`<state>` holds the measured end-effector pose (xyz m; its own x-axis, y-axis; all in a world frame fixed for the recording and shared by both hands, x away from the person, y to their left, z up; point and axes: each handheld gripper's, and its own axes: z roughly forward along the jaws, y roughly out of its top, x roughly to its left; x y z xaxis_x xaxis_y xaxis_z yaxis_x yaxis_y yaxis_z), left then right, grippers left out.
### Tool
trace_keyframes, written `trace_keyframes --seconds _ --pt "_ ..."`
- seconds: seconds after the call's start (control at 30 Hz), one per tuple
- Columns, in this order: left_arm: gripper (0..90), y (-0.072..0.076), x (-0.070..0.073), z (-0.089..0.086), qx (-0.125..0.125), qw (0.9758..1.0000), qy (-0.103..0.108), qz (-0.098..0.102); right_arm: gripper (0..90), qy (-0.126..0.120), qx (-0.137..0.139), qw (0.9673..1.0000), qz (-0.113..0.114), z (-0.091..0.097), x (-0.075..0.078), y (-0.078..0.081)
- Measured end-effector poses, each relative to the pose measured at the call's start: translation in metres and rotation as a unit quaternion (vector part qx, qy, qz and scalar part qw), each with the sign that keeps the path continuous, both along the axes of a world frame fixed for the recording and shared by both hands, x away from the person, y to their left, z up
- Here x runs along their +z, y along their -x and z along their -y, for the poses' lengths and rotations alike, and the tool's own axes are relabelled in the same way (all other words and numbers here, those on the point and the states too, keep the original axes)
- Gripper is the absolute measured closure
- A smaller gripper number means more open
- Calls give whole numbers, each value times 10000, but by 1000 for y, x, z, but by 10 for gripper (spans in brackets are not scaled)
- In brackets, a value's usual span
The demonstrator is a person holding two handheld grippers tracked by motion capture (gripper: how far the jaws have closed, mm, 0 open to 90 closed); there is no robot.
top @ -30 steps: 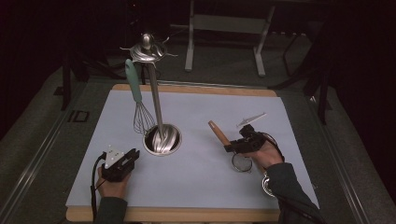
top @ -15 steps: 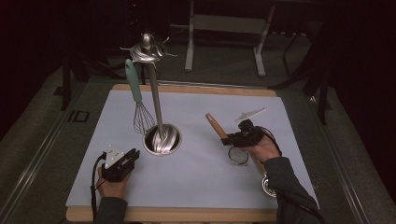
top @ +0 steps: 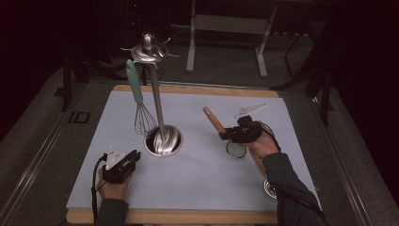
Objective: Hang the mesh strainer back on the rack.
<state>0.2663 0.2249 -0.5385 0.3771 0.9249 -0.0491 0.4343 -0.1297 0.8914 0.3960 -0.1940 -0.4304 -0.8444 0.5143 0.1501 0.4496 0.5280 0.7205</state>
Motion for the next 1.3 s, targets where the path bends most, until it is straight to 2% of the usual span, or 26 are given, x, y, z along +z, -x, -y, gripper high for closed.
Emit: trace_keyframes --seconds 0.13,0.63,0.73,1.3 --pt "774 0 0 0 -3 10000 9 8 716 -78 41 9999 133 -5 6 -2" --pt "774 0 0 -1 -6 10000 3 10 717 -410 181 9985 316 -15 28 -5" --pt "774 0 0 -1 -4 10000 8 17 717 -509 275 9975 416 -20 38 -3" --pt "774 1 0 0 -2 10000 15 27 717 -749 592 9931 676 -35 70 -2"
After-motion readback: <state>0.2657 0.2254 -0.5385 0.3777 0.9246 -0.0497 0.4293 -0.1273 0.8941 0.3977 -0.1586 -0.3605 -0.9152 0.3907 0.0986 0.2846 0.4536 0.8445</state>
